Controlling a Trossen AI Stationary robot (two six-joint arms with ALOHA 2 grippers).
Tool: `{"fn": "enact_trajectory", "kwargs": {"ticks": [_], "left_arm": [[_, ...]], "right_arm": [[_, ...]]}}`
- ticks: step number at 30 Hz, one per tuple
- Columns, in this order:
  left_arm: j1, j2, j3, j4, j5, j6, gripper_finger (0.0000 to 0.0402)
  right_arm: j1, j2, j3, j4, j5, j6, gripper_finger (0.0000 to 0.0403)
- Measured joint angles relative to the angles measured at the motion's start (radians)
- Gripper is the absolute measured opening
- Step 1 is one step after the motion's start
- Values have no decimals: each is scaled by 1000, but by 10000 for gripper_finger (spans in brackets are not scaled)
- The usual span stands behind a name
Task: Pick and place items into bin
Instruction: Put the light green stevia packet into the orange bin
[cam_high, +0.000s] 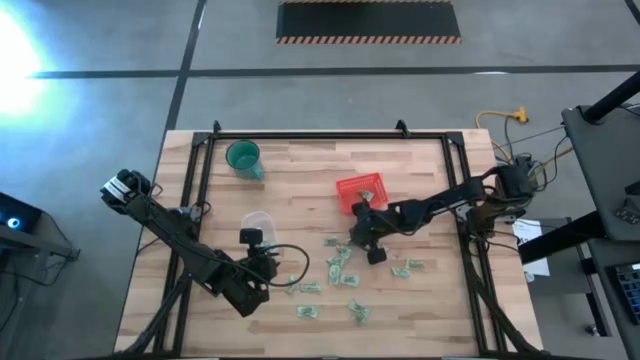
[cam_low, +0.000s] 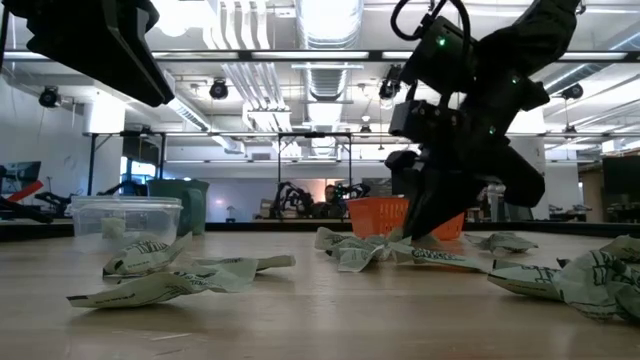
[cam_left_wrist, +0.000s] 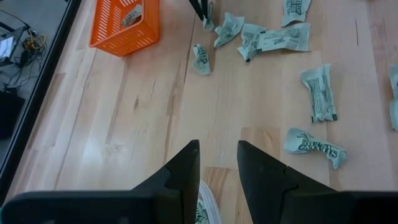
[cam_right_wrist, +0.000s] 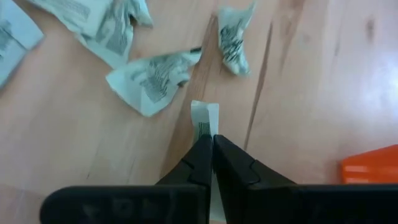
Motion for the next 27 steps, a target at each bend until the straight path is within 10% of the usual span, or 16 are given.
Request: {"fn": "enact_trajectory", "kwargs": {"ticks": [27], "left_arm": [[3,0,-12,23,-30,29,91]], "right_arm": [[-81,-346,-32,-74,339,-78,8]]}}
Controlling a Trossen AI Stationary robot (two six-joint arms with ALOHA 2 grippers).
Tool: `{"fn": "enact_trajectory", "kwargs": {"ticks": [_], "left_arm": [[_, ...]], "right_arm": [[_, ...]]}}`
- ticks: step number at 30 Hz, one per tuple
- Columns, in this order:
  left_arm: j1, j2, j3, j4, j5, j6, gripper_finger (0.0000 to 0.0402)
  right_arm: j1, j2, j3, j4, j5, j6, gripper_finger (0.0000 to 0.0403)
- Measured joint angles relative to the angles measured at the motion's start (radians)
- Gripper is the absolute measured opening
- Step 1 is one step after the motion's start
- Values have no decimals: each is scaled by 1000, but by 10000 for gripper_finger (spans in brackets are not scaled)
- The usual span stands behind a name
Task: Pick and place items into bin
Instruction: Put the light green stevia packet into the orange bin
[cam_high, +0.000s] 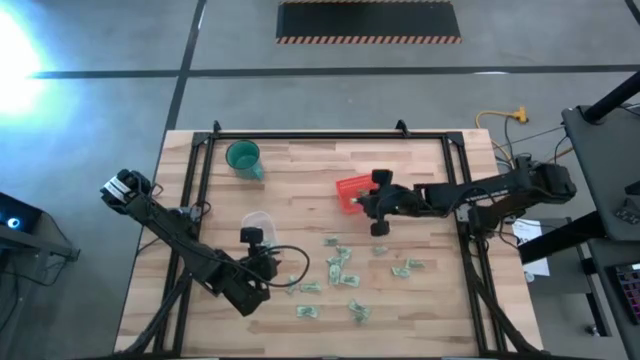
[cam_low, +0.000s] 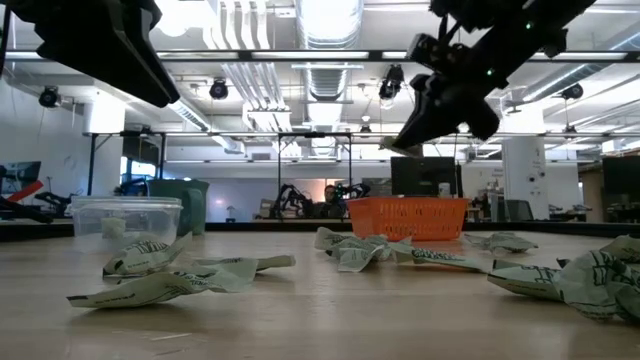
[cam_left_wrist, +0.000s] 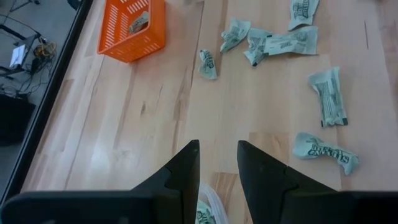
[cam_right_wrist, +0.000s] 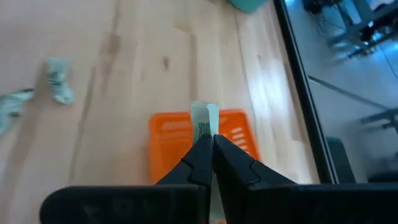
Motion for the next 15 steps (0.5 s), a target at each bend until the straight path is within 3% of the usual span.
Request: {"fn": "enact_trajectory", "kwargs": {"ticks": [9,15], "left_arm": [[1,0,-2,11,-2,23,91],[1,0,-2,16,-3,24,91]], "right_arm": [[-102,81,-11,8,-44,19,8],[-133,100,-11,30,8,81,20]]}}
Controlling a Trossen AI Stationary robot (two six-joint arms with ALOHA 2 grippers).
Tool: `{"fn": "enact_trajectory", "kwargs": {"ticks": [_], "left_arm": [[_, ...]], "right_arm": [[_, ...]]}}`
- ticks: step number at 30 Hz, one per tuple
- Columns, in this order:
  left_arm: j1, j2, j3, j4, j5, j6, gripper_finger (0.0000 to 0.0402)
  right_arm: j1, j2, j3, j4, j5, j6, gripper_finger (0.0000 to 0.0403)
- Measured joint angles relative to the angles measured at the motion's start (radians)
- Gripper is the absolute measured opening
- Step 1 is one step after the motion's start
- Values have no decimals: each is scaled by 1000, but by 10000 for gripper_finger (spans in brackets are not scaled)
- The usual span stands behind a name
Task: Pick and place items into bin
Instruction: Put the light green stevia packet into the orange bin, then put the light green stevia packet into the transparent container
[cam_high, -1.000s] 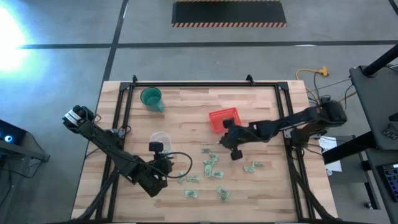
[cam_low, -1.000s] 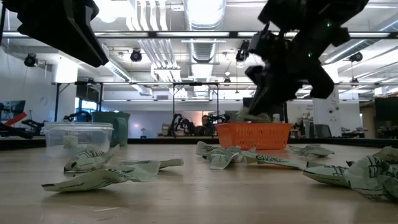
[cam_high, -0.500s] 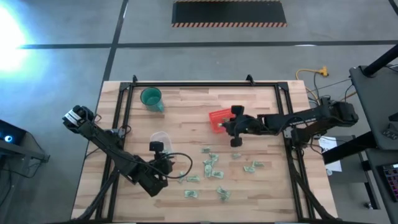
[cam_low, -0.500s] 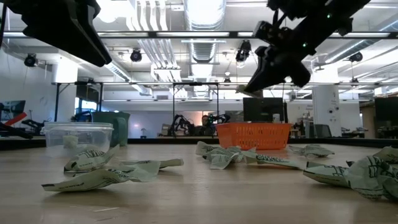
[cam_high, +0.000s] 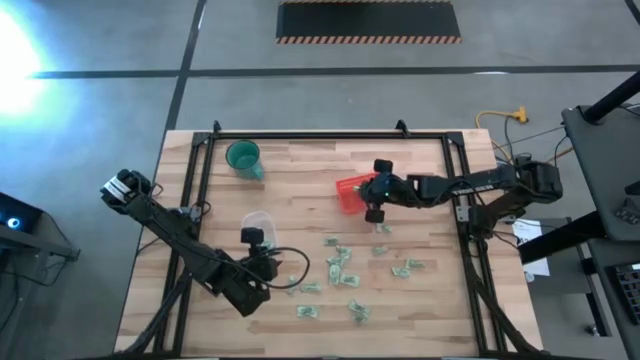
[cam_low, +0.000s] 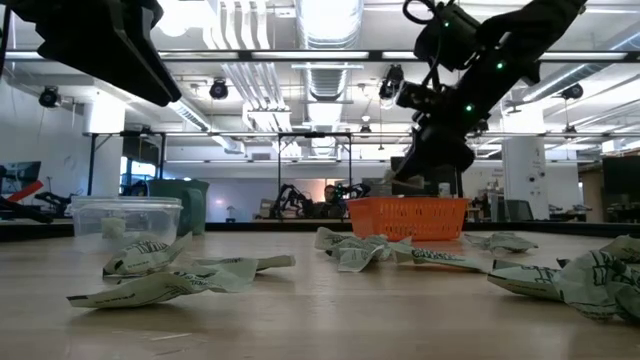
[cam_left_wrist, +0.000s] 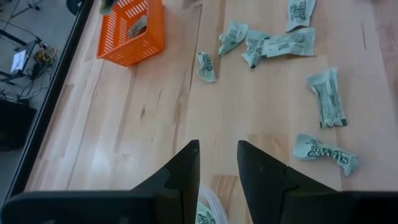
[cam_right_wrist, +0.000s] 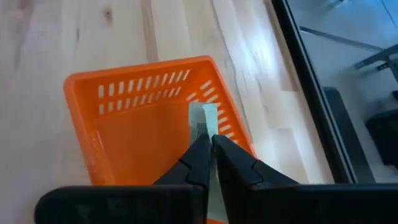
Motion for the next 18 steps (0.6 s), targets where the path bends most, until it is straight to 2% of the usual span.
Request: {"fn": "enact_trajectory", "kwargs": {"ticks": [11,18], "left_arm": [[0,1,-6,54,-5,28,91],[6,43,-22,187,154,117,91]], "right_arm": [[-1,-12,0,-9,-6,-10,117],[50,-58,2,-49,-8,-27,140]]}}
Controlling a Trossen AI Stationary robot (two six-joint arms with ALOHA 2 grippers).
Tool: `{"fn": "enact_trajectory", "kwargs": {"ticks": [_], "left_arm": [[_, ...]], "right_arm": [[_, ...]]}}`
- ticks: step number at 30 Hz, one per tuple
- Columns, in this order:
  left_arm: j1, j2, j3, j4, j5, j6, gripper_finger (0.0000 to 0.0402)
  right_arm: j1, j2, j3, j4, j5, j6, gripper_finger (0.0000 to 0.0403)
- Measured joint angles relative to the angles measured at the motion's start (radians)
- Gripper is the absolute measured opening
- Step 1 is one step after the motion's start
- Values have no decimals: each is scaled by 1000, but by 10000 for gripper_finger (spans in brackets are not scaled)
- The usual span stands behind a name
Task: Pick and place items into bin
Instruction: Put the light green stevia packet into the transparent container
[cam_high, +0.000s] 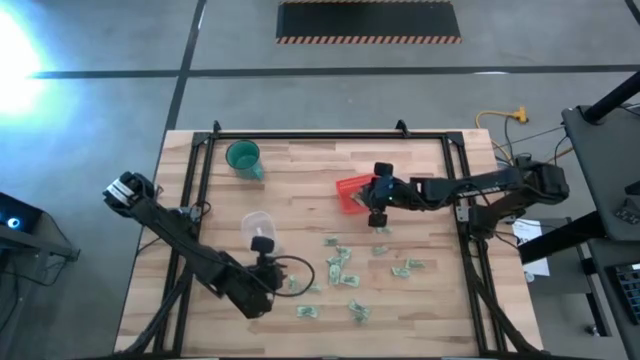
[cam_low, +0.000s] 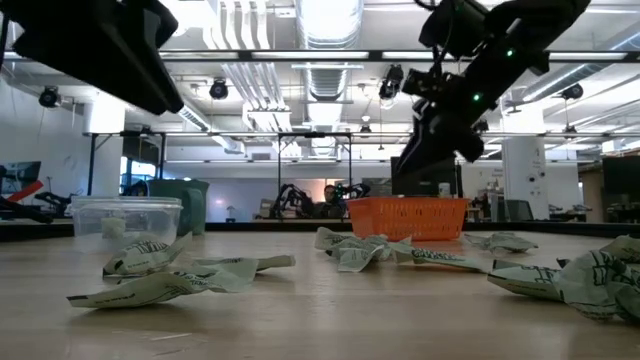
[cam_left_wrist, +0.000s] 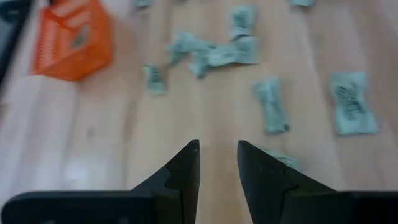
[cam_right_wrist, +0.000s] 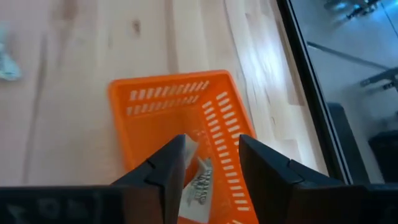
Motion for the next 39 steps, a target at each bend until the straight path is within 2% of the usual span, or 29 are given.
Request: {"fn": "enact_trajectory", "kwargs": {"ticks": [5,12,15,19,26,39], "left_arm": [[3,55,2,55,66,8,91],[25,105,11,91,73,2,91],[43,131,11,129,87,-68,91],[81,170,32,139,173,-198,91],[124,218,53,130,388,-178,91],[168,226,55,103,378,-73,91]], "right_arm": [[64,-66,0,-74,-1,20,138],[151,-175,0,-136,-1,61,124],[178,-210,0,-138,-2,83,119],[204,-244,0,-139,-1,104,114],[222,-250,-1,-158,-2,106,111],[222,-242,-1,-164,-5,113,111]]}}
